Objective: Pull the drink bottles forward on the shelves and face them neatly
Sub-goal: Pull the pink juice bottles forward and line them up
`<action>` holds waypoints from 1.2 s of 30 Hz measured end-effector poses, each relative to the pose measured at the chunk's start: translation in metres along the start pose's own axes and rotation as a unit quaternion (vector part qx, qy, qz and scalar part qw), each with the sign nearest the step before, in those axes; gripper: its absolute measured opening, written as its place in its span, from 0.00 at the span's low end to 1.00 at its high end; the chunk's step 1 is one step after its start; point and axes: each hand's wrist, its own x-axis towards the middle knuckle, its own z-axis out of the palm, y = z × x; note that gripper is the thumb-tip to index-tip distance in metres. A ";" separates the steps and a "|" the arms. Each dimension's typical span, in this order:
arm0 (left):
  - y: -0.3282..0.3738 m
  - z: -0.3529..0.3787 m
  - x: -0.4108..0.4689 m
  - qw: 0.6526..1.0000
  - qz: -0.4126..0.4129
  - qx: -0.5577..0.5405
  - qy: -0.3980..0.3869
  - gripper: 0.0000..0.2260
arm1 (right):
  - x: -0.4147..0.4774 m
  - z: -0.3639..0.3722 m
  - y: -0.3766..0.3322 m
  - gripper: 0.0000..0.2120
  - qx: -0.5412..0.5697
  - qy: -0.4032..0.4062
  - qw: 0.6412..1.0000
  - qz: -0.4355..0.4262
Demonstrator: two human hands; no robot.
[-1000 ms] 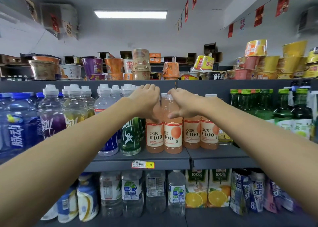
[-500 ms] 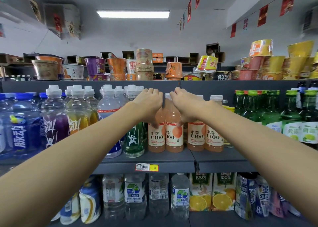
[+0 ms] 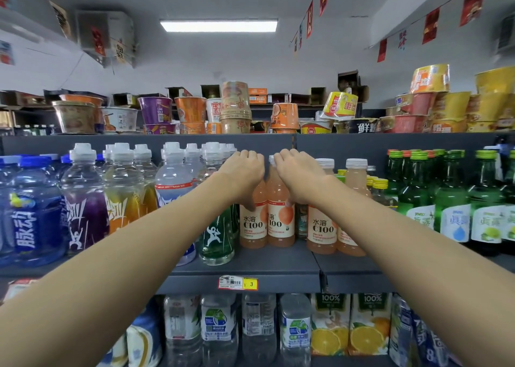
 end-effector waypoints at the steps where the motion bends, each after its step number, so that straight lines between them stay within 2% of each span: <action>1: 0.001 0.000 0.001 1.000 -0.002 0.006 -0.004 0.44 | 0.001 0.001 0.000 0.49 -0.002 -0.001 1.000 0.001; 15: 0.013 -0.004 0.013 0.996 -0.055 0.050 -0.058 0.43 | 0.008 0.009 -0.002 0.44 -0.013 0.000 1.000 0.018; 23: 0.015 -0.001 0.017 0.994 -0.056 0.070 -0.066 0.45 | 0.008 0.013 0.000 0.43 -0.007 -0.008 1.000 0.024; 26: 0.014 -0.001 0.012 0.995 -0.053 0.061 -0.057 0.46 | 0.004 0.010 0.002 0.46 -0.019 0.006 1.000 0.010; 28: 0.013 -0.001 0.009 0.997 -0.060 0.021 -0.034 0.51 | -0.005 0.010 0.008 0.48 -0.030 0.035 0.999 0.002; 30: 0.018 0.000 0.006 0.990 -0.068 -0.117 0.024 0.47 | -0.019 0.012 0.016 0.40 -0.029 0.091 0.995 0.005; 33: 0.042 0.001 0.001 0.927 -0.062 -0.325 0.176 0.33 | -0.050 0.023 0.032 0.23 0.017 0.204 0.978 0.037; 36: 0.077 0.000 0.001 0.901 -0.022 -0.384 0.201 0.36 | -0.080 0.040 0.045 0.22 0.065 0.232 0.966 0.096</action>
